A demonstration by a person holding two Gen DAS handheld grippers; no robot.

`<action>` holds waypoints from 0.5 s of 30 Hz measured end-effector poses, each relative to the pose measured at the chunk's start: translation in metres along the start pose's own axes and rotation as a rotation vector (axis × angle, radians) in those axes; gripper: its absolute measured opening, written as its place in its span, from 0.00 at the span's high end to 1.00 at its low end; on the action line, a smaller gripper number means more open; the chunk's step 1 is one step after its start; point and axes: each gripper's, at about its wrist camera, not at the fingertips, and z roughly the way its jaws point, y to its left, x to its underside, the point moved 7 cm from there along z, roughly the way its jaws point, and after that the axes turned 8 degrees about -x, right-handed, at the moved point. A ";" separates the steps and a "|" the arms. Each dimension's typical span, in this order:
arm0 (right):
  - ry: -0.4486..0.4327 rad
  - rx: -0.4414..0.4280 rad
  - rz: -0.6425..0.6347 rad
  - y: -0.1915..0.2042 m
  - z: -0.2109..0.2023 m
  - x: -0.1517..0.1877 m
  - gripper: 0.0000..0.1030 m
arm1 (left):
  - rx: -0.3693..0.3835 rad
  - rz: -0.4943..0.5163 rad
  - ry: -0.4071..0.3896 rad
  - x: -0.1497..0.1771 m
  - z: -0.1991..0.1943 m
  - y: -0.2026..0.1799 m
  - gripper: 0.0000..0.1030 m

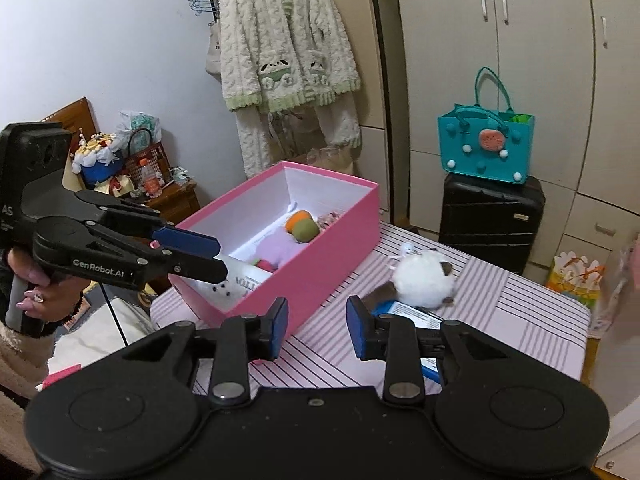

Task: Organize soft objects
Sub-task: 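Move both tools back toward the blue wipes pack and white plush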

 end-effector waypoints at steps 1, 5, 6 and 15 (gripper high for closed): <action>0.002 0.007 -0.003 -0.002 -0.002 0.000 0.63 | 0.005 0.002 -0.006 -0.002 0.002 -0.006 0.60; -0.001 0.031 -0.007 -0.011 -0.011 -0.001 0.59 | 0.016 -0.012 -0.021 -0.006 0.014 -0.024 0.60; -0.004 0.035 -0.001 -0.015 -0.012 -0.001 0.59 | 0.031 -0.020 -0.018 -0.007 0.018 -0.028 0.60; -0.006 0.045 0.142 -0.066 0.000 0.015 0.53 | 0.111 -0.054 0.038 -0.010 0.074 -0.059 0.55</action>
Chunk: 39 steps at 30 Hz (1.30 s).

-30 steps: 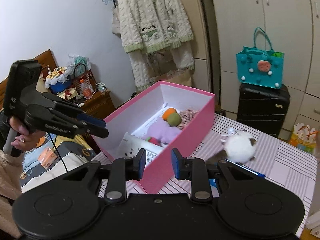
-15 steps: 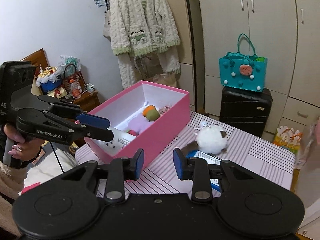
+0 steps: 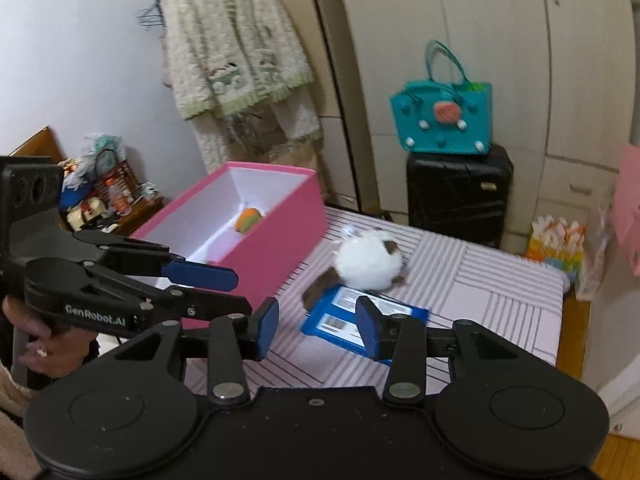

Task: Organize soft objects
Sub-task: 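Move both tools back toward the blue wipes pack and white plush, then close both grippers on the blue wipes pack from its two sides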

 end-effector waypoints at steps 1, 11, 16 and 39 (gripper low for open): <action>0.003 0.003 0.016 -0.007 0.003 0.001 0.50 | -0.013 0.001 0.002 0.001 0.008 -0.001 0.55; 0.045 0.058 0.141 -0.072 0.049 0.017 0.42 | -0.111 -0.117 0.023 0.018 0.079 0.012 0.52; 0.070 0.046 0.193 -0.092 0.073 0.028 0.42 | -0.167 -0.162 0.049 0.029 0.104 0.024 0.52; 0.037 0.100 0.202 -0.107 0.121 0.057 0.58 | -0.279 -0.200 0.069 0.051 0.137 0.038 0.60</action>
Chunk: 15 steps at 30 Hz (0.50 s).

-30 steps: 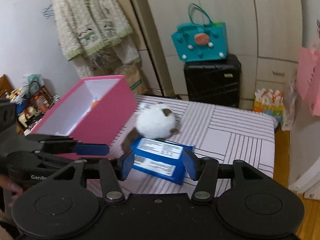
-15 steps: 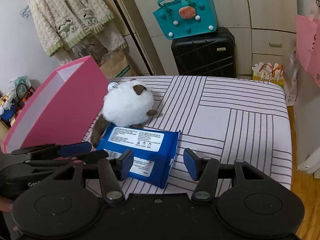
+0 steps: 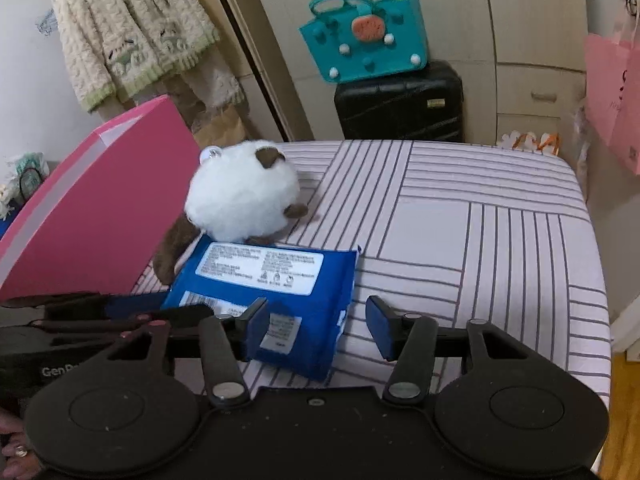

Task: Organize soft objects
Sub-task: 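Close both grippers on the blue wipes pack from its two sides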

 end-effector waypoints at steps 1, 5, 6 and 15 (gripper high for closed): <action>-0.004 -0.001 -0.003 0.001 -0.001 0.001 0.62 | 0.010 -0.006 0.003 0.000 -0.001 0.000 0.64; -0.021 -0.007 0.000 0.004 -0.009 0.007 0.71 | 0.059 -0.001 0.005 0.005 -0.005 -0.006 0.64; -0.027 0.000 -0.009 0.005 -0.012 0.008 0.71 | 0.085 0.009 0.009 0.007 -0.008 -0.008 0.64; -0.031 0.025 -0.041 0.000 -0.036 0.033 0.59 | 0.171 0.084 0.041 0.026 -0.020 -0.029 0.64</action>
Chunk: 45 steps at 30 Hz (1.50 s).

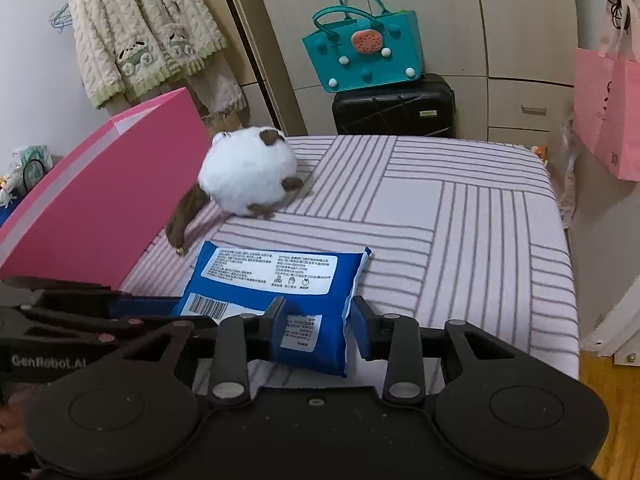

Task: Organize soft objects
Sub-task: 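Close both grippers on the blue wipes pack from its two sides, then lift the blue wipes pack and carry it over the pink box with both grippers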

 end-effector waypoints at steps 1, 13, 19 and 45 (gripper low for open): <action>-0.008 0.005 -0.007 -0.001 -0.002 0.002 0.58 | -0.013 0.007 -0.005 0.000 0.001 0.000 0.64; -0.131 0.035 -0.042 -0.012 -0.010 0.011 0.49 | -0.124 0.094 -0.113 -0.010 0.005 0.004 0.53; -0.082 0.011 -0.011 -0.011 -0.011 0.013 0.41 | -0.140 0.048 -0.108 -0.017 0.018 0.012 0.44; -0.073 -0.016 0.045 0.006 -0.020 0.016 0.66 | -0.083 0.096 -0.137 -0.005 -0.007 -0.018 0.68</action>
